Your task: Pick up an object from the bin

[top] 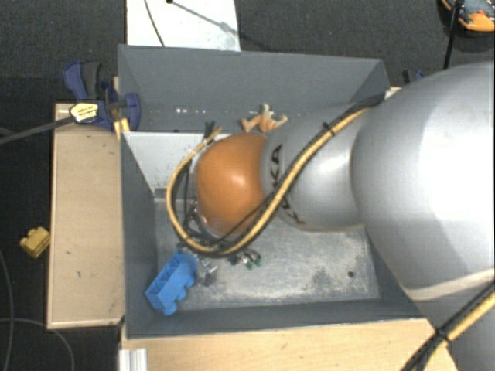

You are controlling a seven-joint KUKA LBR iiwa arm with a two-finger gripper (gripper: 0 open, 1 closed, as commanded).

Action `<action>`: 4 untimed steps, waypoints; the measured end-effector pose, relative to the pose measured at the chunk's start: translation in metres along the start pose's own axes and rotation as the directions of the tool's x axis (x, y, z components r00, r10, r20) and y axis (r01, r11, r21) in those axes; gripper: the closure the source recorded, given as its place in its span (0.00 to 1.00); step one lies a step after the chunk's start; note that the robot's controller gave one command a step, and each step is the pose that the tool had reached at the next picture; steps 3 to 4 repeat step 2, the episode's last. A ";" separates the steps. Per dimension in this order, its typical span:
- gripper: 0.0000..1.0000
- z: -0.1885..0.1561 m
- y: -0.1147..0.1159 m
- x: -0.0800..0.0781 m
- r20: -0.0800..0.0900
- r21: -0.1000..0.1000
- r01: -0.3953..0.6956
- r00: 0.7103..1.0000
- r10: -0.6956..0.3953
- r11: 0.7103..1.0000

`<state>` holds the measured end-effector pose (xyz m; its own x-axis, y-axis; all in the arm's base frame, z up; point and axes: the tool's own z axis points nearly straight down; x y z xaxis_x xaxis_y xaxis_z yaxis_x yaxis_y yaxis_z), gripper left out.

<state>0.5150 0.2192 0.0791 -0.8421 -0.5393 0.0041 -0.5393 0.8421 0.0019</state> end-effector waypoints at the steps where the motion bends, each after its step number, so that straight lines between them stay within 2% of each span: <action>1: 1.00 -0.022 0.000 0.001 -0.004 -0.001 0.001 1.000 -0.001 1.000; 2: 1.00 -0.042 0.000 -0.001 0.006 0.002 0.000 1.000 0.000 1.000; 4: 1.00 -0.042 0.000 -0.001 0.006 0.002 0.000 1.000 0.000 1.000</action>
Offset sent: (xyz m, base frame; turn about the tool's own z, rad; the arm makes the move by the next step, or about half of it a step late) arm 0.0000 0.0000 0.0493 0.0000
